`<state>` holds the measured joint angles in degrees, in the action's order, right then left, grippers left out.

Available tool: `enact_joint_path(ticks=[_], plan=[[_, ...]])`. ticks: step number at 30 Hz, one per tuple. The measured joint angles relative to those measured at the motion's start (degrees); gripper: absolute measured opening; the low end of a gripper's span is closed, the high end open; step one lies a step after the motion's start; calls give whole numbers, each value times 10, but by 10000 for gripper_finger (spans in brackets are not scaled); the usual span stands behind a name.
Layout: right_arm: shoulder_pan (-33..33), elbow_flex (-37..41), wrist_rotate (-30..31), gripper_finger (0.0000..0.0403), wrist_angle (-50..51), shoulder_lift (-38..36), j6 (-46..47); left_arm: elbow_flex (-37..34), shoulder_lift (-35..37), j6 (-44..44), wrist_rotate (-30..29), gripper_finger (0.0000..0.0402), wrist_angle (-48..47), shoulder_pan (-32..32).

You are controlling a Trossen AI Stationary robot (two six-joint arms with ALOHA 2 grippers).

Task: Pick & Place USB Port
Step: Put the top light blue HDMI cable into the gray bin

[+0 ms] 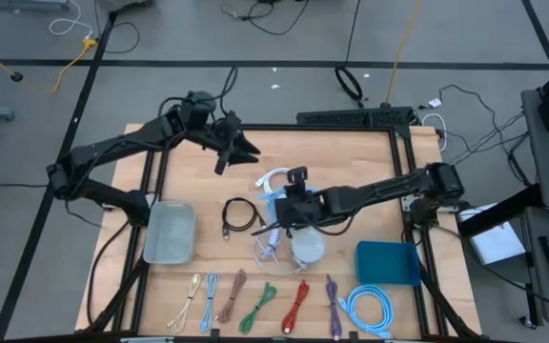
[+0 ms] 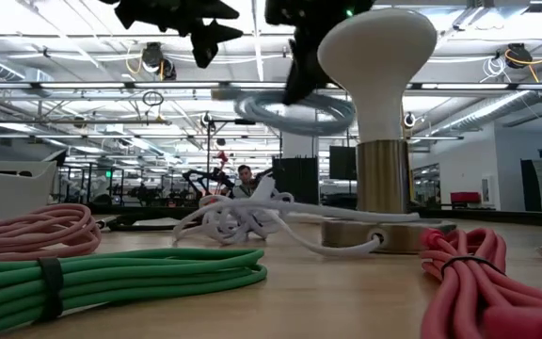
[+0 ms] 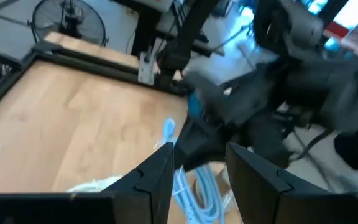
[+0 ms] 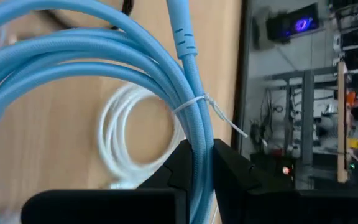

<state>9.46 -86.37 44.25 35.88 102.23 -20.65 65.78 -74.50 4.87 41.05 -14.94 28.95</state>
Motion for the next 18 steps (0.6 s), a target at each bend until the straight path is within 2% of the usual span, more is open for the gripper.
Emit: enact_joint_path(ticks=[9,18], plan=[[0,0,85,29,-108,1,-84,0,-2,-59,-60,150,-85,-36],[-3,0,61,29,-151,1,-122,0,-5,-75,-66,150,-101,-51]])
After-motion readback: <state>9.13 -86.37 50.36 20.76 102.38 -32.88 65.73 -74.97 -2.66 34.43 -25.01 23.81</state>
